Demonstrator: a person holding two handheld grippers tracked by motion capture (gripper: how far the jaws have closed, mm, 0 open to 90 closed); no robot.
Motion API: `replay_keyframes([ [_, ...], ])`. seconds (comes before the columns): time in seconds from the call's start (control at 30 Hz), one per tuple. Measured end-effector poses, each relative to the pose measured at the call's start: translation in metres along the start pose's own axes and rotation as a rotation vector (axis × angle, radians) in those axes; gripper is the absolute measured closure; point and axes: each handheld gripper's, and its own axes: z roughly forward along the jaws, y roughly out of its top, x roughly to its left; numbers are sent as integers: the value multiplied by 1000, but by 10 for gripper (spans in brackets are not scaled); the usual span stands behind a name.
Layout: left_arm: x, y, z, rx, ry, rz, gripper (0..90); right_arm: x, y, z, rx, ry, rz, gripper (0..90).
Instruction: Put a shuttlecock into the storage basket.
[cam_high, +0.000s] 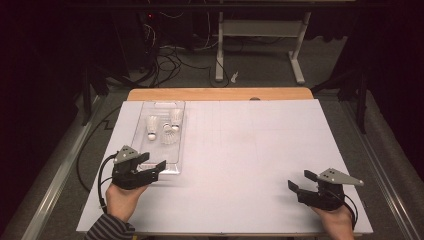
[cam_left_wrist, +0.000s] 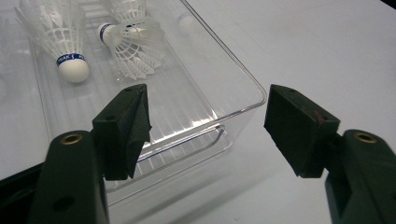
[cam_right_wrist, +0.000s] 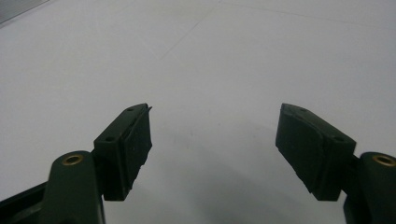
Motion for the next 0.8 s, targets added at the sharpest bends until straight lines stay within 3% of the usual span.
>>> replay_keyframes([
  [0.77,6,-12,-5,-49,-8,-2,329,0,0,0,-1,-1,-1,274],
  [0.8,12,-12,-10,13,-8,76,329,0,0,0,-1,-1,0,274],
])
